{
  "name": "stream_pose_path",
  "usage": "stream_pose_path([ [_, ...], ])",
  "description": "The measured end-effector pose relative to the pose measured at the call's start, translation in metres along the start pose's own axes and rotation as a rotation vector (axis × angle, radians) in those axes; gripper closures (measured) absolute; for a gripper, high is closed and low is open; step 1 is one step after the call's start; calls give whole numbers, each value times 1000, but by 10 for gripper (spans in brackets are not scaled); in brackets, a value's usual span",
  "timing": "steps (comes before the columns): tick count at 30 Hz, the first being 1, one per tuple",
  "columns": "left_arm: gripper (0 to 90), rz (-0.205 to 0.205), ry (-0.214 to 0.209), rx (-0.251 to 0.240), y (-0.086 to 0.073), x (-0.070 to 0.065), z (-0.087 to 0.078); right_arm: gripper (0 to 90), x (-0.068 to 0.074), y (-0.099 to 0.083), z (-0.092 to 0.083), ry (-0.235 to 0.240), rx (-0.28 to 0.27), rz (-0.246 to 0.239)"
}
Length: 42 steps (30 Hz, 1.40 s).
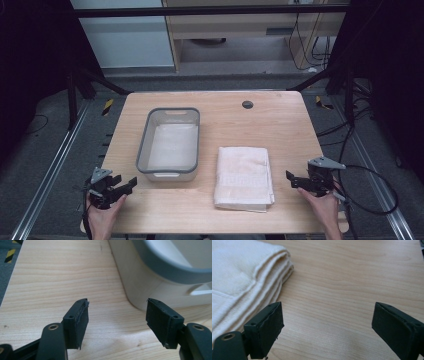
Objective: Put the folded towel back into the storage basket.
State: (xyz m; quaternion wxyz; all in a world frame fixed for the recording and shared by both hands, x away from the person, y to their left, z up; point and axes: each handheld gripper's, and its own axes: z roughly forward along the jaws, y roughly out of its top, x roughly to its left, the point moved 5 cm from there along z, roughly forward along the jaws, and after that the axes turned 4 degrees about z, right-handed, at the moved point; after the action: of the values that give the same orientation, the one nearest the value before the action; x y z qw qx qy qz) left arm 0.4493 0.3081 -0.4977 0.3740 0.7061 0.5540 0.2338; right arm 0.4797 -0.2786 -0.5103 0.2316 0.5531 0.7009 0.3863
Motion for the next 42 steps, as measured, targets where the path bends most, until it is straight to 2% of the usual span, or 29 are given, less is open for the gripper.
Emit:
stream_pose_path([
  [4,333,15,13,-20,2,-7,-6,118,4,3,-8,11,-39,3],
  [8,303,8,14,-35,4,-10,-9,112,8,6,-12,17,-63,-1],
  [13,294,7,8,-95,10,-16,-18,110,13,9,-15,40,-76,0],
  [18,275,14,-3,-129,13,-21,-23,122,16,11,-18,57,-95,-2],
  [25,256,56,-23,-144,19,-33,-25,123,17,16,-20,43,-109,-13],
  [27,255,59,-26,-147,20,-35,-25,119,18,17,-21,49,-109,-6],
  [28,254,73,-30,-149,22,-38,-24,119,19,19,-22,53,-117,-5],
  [33,241,77,-51,-154,26,-46,-25,124,21,22,-24,73,-121,5],
  [42,241,113,-87,-163,38,-65,-23,157,27,31,-24,94,-137,-13],
])
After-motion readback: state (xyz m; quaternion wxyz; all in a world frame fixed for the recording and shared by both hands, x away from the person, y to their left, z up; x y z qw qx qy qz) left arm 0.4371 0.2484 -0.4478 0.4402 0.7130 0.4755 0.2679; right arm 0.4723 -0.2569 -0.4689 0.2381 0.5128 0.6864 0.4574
